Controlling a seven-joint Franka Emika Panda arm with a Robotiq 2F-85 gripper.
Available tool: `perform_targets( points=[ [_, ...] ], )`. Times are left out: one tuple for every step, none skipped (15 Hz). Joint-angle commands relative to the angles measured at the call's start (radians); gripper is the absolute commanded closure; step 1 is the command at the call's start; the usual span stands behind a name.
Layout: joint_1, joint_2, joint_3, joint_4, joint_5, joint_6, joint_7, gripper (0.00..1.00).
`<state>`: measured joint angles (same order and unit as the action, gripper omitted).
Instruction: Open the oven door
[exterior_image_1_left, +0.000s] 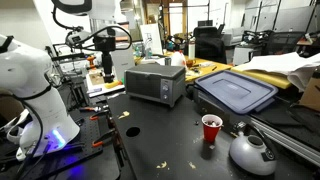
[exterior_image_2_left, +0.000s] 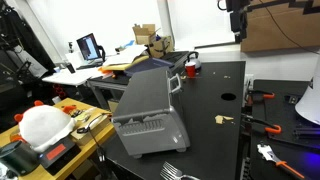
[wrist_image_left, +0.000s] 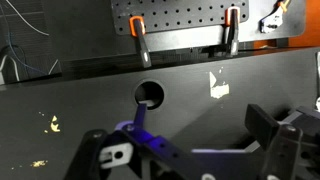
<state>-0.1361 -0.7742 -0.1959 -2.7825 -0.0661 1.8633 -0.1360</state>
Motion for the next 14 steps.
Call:
perform_targets(
  points=[
    [-0.007, 0.001, 0.006, 0.001, 0.004, -0.001, -0.004, 0.0],
    [-0.007, 0.001, 0.006, 0.001, 0.004, -0.001, -0.004, 0.0],
    [-0.007, 0.001, 0.006, 0.001, 0.004, -0.001, -0.004, 0.0],
    [-0.007, 0.001, 0.006, 0.001, 0.004, -0.001, -0.004, 0.0],
    [-0.007, 0.001, 0.006, 0.001, 0.004, -0.001, -0.004, 0.0],
    [-0.007, 0.001, 0.006, 0.001, 0.004, -0.001, -0.004, 0.0],
    [-0.007, 0.001, 0.006, 0.001, 0.004, -0.001, -0.004, 0.0],
    [-0.007, 0.004, 0.007, 0.003, 0.005, 0.001, -0.001, 0.0],
    [0.0, 0.021, 0.012, 0.011, 0.012, 0.018, 0.007, 0.0],
    [0.003, 0.028, 0.016, 0.014, 0.017, 0.027, 0.013, 0.0],
    [0.011, 0.039, 0.021, 0.019, 0.03, 0.034, 0.023, 0.0],
    [0.016, 0.053, 0.029, 0.025, 0.041, 0.046, 0.034, 0.0],
    [0.023, 0.065, 0.038, 0.032, 0.053, 0.057, 0.044, 0.0],
    [0.027, 0.079, 0.047, 0.039, 0.063, 0.069, 0.055, 0.0]
  ],
)
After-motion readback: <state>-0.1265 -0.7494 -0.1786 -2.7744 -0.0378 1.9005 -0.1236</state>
